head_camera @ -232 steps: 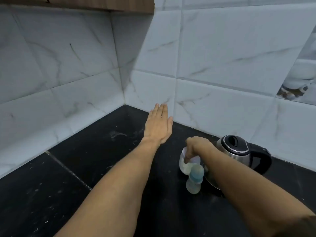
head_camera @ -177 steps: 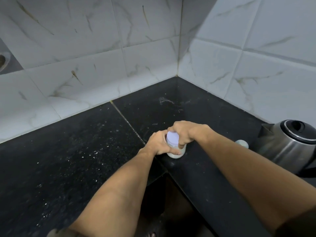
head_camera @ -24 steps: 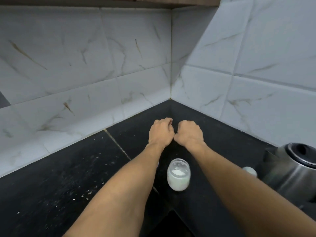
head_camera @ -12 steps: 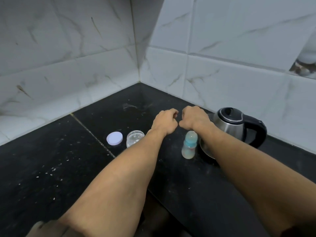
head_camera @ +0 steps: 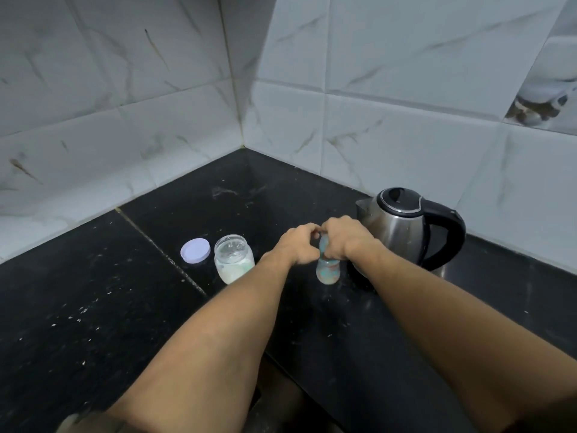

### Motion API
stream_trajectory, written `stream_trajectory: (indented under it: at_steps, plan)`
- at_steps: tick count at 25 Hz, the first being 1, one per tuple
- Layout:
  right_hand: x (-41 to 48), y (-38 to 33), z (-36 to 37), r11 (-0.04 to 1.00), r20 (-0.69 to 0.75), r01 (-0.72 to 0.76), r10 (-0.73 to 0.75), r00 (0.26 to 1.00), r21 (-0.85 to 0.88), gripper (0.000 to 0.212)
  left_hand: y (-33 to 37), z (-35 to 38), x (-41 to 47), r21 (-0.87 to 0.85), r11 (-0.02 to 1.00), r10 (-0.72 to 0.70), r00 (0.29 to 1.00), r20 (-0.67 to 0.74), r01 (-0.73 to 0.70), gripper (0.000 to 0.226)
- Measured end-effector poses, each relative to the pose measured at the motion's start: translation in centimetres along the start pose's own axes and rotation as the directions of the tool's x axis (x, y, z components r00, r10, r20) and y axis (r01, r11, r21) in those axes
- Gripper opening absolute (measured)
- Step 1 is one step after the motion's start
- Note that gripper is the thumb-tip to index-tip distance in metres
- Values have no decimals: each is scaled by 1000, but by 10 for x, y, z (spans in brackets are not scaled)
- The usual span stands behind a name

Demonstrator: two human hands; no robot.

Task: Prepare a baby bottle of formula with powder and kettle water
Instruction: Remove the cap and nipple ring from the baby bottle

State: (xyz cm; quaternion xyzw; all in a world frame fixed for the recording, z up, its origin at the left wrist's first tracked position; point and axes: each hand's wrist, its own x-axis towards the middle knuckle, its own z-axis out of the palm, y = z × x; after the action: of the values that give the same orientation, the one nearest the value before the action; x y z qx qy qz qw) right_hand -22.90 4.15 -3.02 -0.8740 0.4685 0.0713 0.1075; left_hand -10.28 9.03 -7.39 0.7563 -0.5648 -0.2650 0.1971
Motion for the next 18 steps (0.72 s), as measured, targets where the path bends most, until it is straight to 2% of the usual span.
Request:
stream_trajectory:
  at_steps: [3, 6, 11, 15, 18]
  plan:
    - [-4, -6, -5, 999, -10, -20, 20, 1000, 32, 32, -4, 2, -3, -27, 1000, 14, 998, 58, -13, 72]
    - [-4, -13, -4, 996, 18, -52, 51, 999, 67, 36, -14, 8, -3, -83, 997, -1, 992, 122, 12, 58]
    - [-2, -18, 2, 994, 20, -82, 81, 997, 76, 48, -35, 19, 0, -171, 985, 19, 997, 75, -6, 39]
    - [-4, -20, 0, 998, 31, -53, 52, 998, 23, 47, -37, 18, -2, -208, 978, 47, 995, 86, -28, 36]
    - [-4, -22, -2, 999, 49, -36, 37, 998, -23, 42, -38, 17, 1, -157, 987, 55, 996, 73, -43, 38]
